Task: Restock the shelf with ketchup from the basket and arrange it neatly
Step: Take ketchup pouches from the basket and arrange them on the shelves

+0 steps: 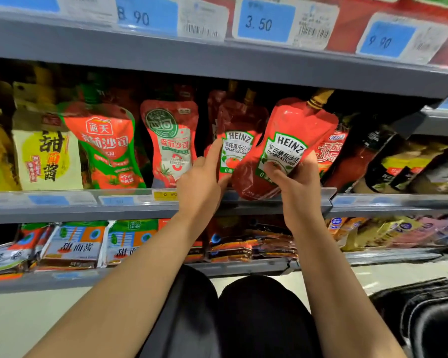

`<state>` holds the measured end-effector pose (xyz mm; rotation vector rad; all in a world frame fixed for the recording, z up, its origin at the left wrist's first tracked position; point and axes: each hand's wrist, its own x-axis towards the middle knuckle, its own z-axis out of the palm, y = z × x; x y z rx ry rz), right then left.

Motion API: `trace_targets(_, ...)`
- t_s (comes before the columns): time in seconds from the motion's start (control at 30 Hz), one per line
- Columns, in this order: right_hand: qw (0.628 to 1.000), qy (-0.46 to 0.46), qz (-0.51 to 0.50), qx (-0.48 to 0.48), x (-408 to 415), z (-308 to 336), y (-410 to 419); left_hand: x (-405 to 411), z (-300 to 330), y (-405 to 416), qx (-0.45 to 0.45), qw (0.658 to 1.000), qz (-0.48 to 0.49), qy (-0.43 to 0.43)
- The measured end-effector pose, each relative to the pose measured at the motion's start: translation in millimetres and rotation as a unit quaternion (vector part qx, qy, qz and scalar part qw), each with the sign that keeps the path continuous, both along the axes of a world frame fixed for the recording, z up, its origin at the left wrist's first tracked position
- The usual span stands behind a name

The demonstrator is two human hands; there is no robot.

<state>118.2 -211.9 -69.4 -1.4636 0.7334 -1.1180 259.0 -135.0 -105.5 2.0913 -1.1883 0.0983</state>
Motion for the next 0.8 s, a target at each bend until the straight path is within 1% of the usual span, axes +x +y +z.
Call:
trace_targets(0.1,1.000,0.005,-0.013,0.015,-1.9,-2.0,-0.1,4.5,-2.0,3.6,-0.022,1.000,0.006,0.001)
trace_targets(0.17,1.000,0.010,-0.020,0.020,-3.7,-2.0,-1.0,7.6,-3.3,4.9,-0.024,0.999,0.017,-0.014)
trace_targets(0.27,0.999,0.016,-0.024,0.019,-3.5,-0.8,-1.1,5.6,-0.5,2.7,-0.006,0.999,0.013,-0.043)
trace_targets(0.37,1.000,0.014,-0.021,0.016,-1.4,0.7,-0.8,5.3,5.8,2.3,0.033,0.998,0.019,-0.050)
trace_targets(0.43,1.000,0.006,-0.011,0.019,1.8,1.3,-1.0,7.6,6.2,8.2,0.039,0.997,0.021,-0.058)
trace_targets(0.5,1.000,-0.002,0.002,0.018,7.6,2.6,-0.4,8.3,4.9,16.5,0.020,0.997,0.012,-0.073)
trace_targets(0.57,1.000,0.007,0.014,0.006,14.4,4.3,-1.2,7.2,3.9,23.2,-0.009,0.993,0.006,-0.116)
trace_targets(0.6,0.999,0.033,0.017,-0.008,18.0,5.5,-2.3,6.8,3.5,24.3,-0.024,0.989,-0.001,-0.143)
trace_targets(0.67,0.989,0.133,0.009,-0.059,25.0,8.7,-3.4,6.7,5.0,21.4,-0.025,0.987,-0.019,-0.159)
trace_targets(0.73,0.962,0.238,-0.046,-0.129,28.0,9.7,-2.0,7.0,8.2,14.3,0.000,0.992,-0.019,-0.128)
trace_targets(0.8,0.926,0.308,-0.115,-0.186,25.8,9.6,2.6,5.9,11.3,6.2,0.020,0.995,-0.010,-0.098)
